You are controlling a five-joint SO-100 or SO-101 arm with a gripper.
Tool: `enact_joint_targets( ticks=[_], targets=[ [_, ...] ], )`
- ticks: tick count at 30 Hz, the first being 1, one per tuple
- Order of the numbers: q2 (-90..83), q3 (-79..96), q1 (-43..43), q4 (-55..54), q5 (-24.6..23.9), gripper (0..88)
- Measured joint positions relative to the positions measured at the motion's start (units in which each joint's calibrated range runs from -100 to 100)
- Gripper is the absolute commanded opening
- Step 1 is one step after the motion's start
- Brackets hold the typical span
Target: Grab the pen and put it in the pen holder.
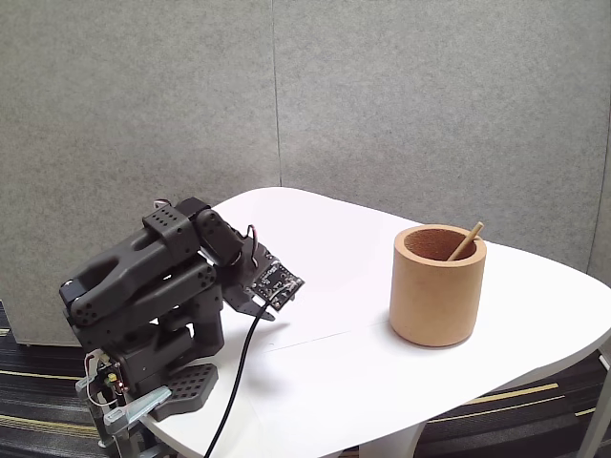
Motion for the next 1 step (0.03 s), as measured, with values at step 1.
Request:
enact_joint_targets(
  ticks=[1],
  targets=[
    [0.00,0.00,0.00,0.00,0.00,17.1]
  ],
)
